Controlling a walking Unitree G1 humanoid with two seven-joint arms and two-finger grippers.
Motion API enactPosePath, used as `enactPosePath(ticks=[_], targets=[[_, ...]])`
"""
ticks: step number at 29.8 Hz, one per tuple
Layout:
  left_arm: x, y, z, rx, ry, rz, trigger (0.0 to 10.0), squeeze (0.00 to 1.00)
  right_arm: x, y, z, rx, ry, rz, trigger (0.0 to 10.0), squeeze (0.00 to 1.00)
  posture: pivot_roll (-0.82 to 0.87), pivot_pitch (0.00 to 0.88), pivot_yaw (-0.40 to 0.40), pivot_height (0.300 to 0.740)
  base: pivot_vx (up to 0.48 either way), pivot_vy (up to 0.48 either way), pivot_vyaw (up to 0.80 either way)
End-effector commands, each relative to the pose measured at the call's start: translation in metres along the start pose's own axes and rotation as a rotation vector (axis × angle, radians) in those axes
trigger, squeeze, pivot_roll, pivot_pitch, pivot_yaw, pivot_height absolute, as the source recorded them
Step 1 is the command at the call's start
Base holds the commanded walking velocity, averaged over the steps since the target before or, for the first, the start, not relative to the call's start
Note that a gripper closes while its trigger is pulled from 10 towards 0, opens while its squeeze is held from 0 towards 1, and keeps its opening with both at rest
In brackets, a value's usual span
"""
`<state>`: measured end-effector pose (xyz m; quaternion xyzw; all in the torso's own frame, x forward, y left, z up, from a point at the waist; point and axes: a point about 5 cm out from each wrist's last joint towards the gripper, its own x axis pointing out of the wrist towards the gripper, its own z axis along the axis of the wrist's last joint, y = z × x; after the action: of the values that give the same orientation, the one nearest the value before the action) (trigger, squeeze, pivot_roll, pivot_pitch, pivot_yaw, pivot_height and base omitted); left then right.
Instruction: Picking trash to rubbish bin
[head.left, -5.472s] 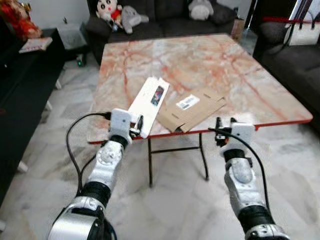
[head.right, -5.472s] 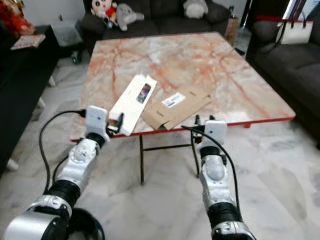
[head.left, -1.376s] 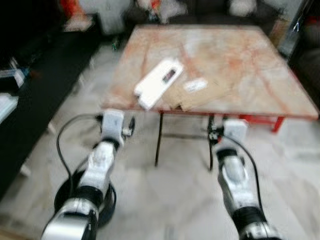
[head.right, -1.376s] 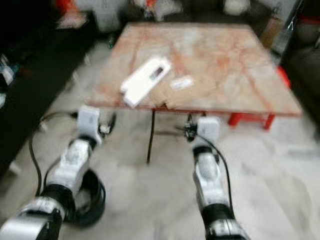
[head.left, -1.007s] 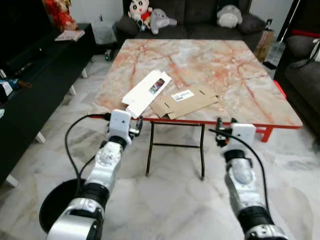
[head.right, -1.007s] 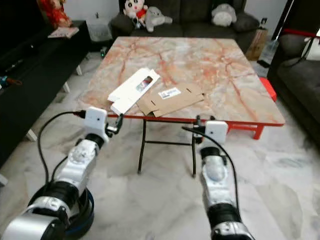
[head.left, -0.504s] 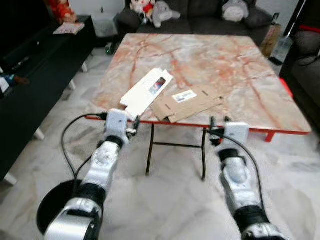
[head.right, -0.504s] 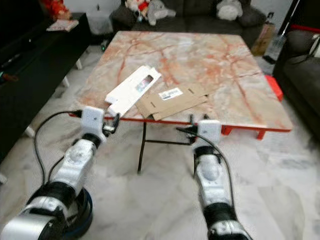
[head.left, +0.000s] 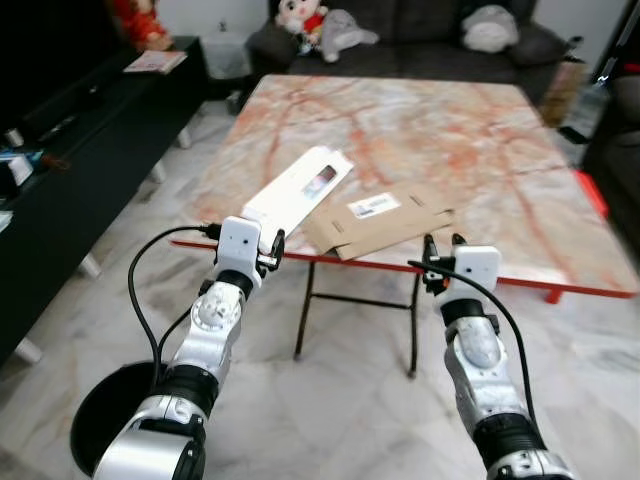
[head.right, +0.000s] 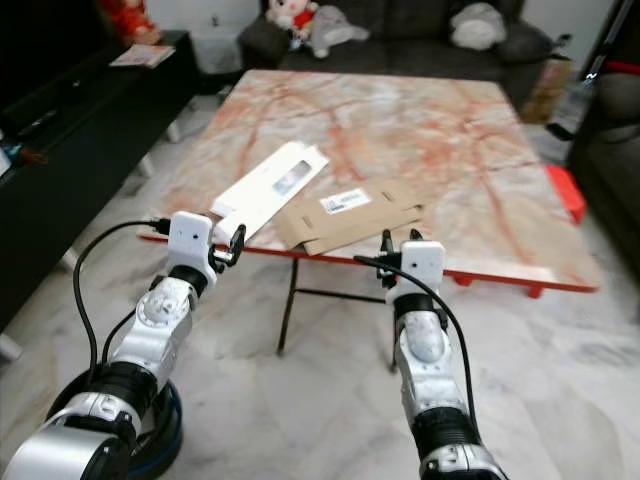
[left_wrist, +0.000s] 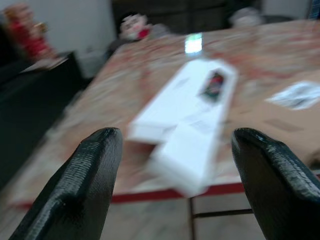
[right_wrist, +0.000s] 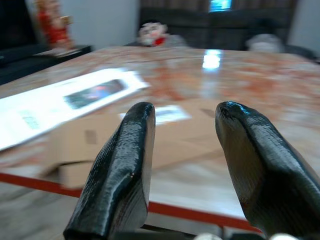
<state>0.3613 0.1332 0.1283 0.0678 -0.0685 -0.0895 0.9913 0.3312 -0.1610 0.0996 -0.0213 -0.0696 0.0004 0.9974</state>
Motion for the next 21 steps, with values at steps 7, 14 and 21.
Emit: enactPosePath(ticks=[7,14,21], targets=[[0.0002,0.0051,0.0004,0.003,0.002,0.017,10.0,0.00,0.0023,0.0020,0.0039,0.010,-0.016,0.006,10.0,0.00,0.18,0.033,0.018,0.740,0.303,0.000,0.32],[0.0002,0.0047,0.0002,0.003,0.003,0.012,10.0,0.00,0.0027,0.0004,0.0028,0.029,-0.006,-0.009,10.0,0.00,0.17,0.028,0.019,0.740,0.302,0.000,0.00],[0.0004,0.0047,0.0006,0.006,0.002,0.011,10.0,0.00,0.0037,-0.0005,0.0034,0.033,-0.005,-0.011,10.0,0.00,0.17,0.028,0.019,0.740,0.303,0.000,-0.53]])
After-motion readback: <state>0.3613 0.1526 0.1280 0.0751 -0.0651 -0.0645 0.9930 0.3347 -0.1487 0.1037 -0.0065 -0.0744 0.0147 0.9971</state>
